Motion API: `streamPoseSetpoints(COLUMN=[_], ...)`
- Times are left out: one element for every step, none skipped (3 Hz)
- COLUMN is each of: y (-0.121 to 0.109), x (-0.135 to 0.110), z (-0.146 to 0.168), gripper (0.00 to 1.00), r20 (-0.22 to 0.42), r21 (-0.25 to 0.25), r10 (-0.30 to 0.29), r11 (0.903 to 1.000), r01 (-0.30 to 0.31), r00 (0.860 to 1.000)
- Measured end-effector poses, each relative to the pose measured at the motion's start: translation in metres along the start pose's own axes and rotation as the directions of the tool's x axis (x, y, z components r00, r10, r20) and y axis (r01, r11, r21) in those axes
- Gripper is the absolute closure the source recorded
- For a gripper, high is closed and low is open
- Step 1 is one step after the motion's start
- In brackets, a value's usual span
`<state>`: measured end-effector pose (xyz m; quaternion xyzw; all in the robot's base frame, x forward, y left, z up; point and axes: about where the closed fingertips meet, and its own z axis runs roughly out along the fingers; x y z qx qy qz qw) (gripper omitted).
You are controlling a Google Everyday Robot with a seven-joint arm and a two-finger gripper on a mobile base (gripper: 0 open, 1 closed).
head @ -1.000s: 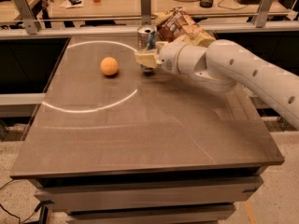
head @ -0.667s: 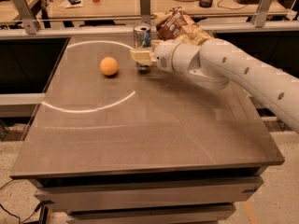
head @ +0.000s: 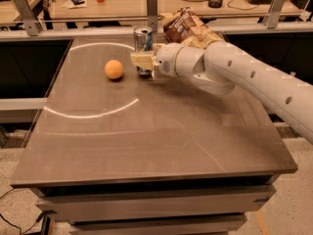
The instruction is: Move redbull can near orange
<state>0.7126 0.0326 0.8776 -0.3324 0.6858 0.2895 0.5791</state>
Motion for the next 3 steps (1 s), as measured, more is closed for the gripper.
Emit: streamPoseSetpoints(y=[0.009,0.019,0.02], x=[0.004,0.007,0.006], z=[0.005,0.012,0.013], gripper=[1.0,1.0,0.82], r20=[0.011,0.023,0.022], r21=[-0.022,-0.046,-0.048], r10=[0.014,0.036,0.034], r11=[0.9997,0.9983,0.9983], r01=[-0.014,-0.035,-0.033], r00=[1.0,0.999,0.999])
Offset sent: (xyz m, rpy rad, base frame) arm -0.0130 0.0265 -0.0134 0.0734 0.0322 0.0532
